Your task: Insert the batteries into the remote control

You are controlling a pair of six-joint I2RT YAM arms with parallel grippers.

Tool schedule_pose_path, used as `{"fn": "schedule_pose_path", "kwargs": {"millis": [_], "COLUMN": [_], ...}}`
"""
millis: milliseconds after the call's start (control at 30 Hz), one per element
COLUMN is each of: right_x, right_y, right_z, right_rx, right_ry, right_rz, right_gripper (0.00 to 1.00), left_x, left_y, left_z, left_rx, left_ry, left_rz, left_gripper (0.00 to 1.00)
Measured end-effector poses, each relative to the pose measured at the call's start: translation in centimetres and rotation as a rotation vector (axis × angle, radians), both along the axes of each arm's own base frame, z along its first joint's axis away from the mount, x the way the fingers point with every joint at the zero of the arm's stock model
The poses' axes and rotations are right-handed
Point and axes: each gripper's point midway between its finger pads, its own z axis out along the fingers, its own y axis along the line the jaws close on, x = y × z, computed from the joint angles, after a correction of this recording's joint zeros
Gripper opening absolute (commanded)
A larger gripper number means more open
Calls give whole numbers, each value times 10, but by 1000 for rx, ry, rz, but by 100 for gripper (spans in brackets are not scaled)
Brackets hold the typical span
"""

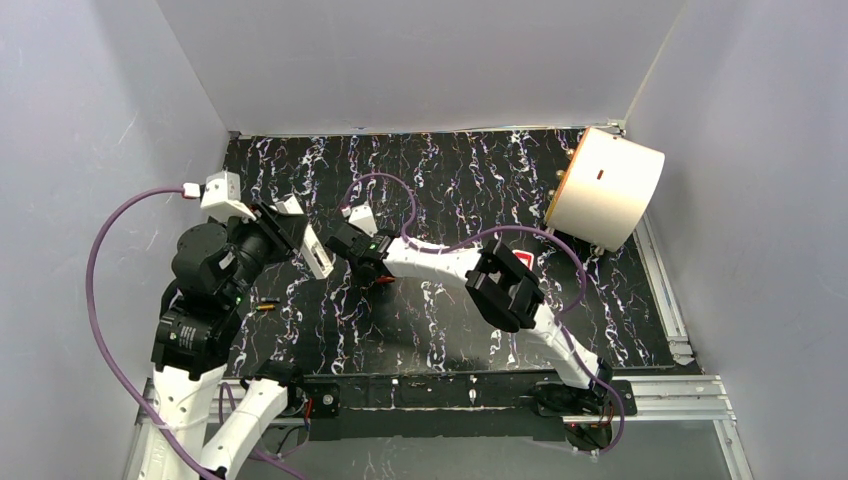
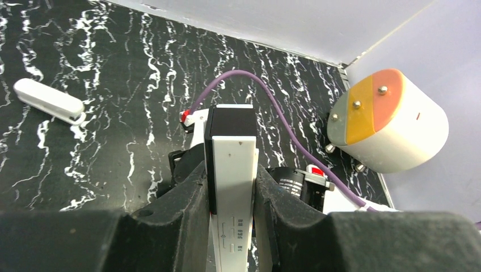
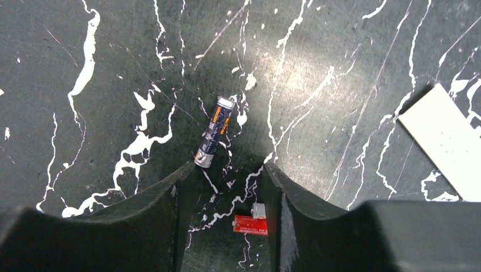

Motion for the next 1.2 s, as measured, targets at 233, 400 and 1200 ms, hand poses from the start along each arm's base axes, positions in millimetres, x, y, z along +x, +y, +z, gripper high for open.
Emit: {"fn": "schedule_pose_path", "kwargs": {"millis": [233,400,1200], "right_x": [7,9,34], "right_y": [10,17,7], "right_z": [1,1,-1], "right_rx": [18,37,26], "right_ry": [-32,-40,-113], "right_rz": [44,58,33], "right_gripper": [60,62,32], "left_x": [-4,-6,-4], "left_y": [14,19,18], "left_z": [3,8,12], "left_rx": [22,27,30], "left_ry": [-5,-16,-10], "left_rz": [69,93,88], "left_gripper": [0,0,0]}}
